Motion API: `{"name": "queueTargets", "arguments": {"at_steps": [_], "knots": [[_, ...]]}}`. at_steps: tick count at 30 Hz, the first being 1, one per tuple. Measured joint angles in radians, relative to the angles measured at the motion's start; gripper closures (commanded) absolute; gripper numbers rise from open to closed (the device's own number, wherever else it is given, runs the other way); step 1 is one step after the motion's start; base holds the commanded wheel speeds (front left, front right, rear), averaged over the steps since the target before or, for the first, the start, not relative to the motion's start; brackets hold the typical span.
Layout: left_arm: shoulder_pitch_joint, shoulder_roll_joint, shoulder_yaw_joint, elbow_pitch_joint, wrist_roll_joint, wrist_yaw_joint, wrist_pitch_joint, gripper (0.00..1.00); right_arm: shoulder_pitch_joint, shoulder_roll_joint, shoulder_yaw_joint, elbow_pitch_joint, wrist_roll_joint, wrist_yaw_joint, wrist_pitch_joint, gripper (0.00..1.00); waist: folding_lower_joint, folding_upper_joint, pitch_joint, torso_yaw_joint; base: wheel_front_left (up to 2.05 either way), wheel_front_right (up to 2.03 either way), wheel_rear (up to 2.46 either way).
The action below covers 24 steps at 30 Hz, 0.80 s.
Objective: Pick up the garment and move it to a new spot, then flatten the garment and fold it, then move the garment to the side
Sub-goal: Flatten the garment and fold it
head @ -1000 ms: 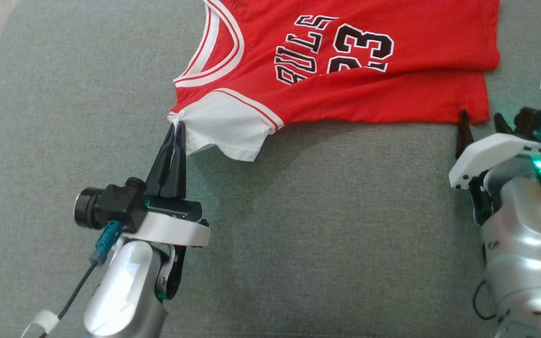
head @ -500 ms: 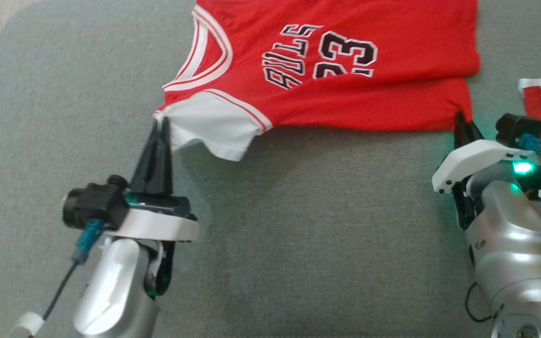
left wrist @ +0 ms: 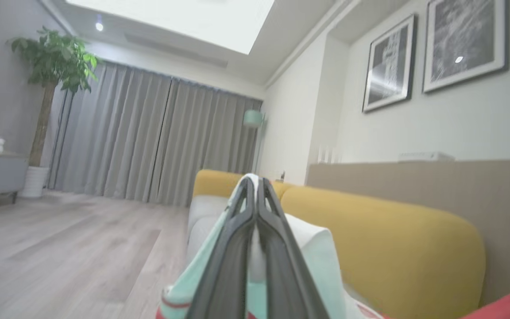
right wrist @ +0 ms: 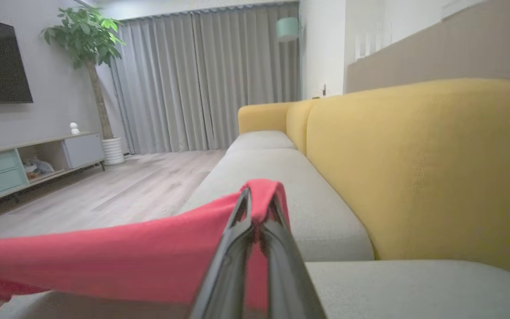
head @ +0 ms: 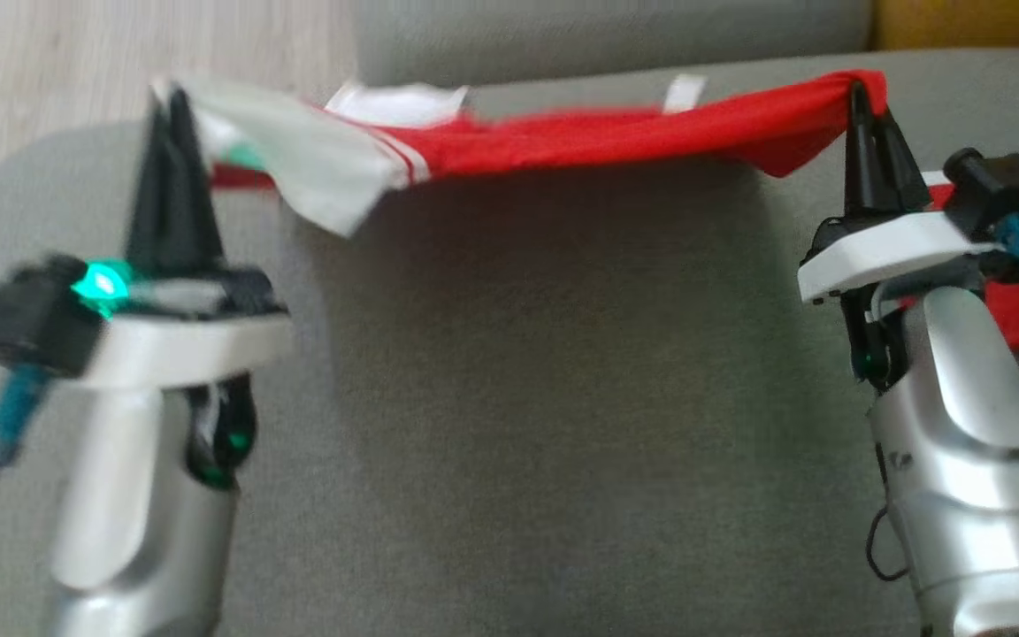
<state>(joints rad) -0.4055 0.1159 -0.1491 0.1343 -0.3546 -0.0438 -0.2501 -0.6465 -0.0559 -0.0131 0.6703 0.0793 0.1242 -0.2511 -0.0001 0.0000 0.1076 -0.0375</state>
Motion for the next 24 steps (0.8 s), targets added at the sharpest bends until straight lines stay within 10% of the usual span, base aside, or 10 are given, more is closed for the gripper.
{"name": "queueTargets", "arguments": {"at_steps": [15,24], "knots": [[-0.06,0.054,0.086,-0.555,-0.111,0.054,0.247,1.0,0.167,-0.115,0.075,-0.72,0.109,0.0,0.261,1.0,0.0001,0.0,-0.076,-0.061,0.0,0.0,0.0],[-0.204,0.143,0.113,-0.37,-0.147,0.021,0.356,1.0,0.093,-0.181,0.093,-0.768,0.1,0.0,0.427,1.0,0.0002,0.0,0.039,-0.05,0.0,0.0,0.0]]}}
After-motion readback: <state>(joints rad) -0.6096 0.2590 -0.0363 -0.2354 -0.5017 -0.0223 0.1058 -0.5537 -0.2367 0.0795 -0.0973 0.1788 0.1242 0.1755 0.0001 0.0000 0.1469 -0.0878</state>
